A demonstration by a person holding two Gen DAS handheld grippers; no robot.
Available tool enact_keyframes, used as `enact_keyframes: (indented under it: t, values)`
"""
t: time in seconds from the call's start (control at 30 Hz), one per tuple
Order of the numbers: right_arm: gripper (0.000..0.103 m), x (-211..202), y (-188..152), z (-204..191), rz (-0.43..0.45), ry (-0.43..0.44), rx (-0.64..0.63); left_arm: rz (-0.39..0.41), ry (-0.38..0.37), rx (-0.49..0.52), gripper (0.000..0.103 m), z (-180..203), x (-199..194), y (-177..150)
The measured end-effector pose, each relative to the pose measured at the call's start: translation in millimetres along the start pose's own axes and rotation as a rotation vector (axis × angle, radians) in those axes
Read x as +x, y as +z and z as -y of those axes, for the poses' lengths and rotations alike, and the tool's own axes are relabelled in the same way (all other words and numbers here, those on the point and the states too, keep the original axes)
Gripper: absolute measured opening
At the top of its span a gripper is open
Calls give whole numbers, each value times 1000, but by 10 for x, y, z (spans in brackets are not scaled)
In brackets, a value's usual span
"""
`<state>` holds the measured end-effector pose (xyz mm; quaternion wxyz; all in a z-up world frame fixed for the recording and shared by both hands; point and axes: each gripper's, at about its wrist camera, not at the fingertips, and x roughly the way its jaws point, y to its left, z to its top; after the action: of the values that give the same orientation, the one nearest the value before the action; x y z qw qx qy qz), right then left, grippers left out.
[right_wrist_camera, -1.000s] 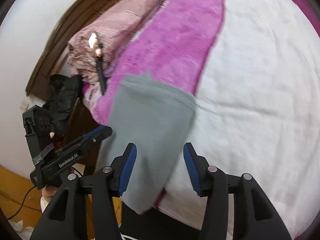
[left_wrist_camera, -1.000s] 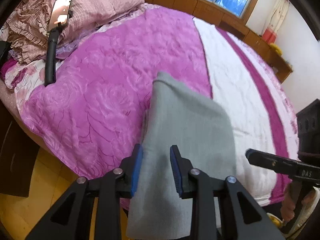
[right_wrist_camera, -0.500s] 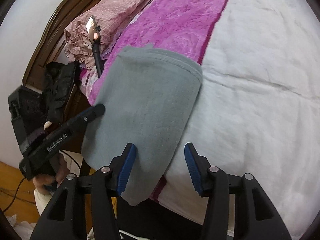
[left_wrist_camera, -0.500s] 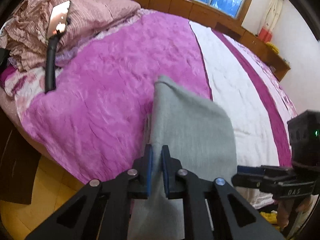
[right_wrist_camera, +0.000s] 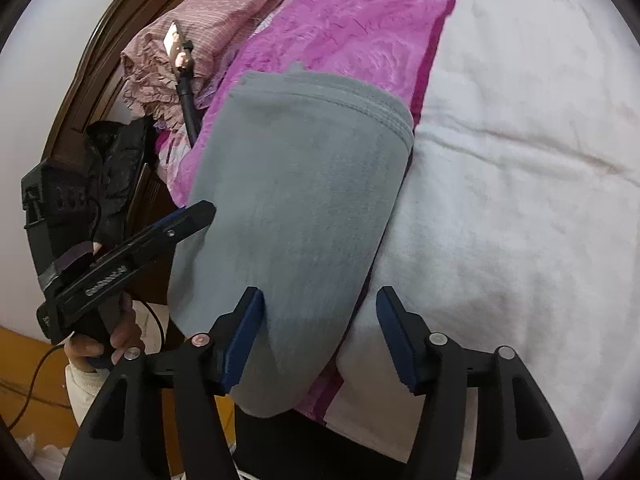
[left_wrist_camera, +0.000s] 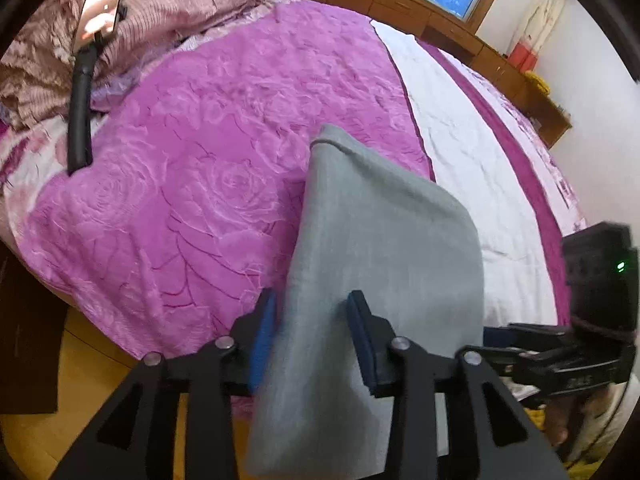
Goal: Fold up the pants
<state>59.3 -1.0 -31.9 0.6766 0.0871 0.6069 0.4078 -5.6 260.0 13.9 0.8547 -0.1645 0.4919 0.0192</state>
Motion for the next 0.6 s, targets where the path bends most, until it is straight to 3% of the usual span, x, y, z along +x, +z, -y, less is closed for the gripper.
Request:
enact_keyframes:
  t: [0.1, 0.23, 0.6]
  values:
    - [59, 73, -1, 80, 4, 34, 10, -16, -34, 4, 51, 8, 35, -5]
    - [62, 109, -32, 152, 34, 82, 3, -75, -26, 14, 63, 12, 242, -32]
    - [66, 140, 69, -6, 69, 97, 23, -79, -70, -33, 69, -54, 312, -51]
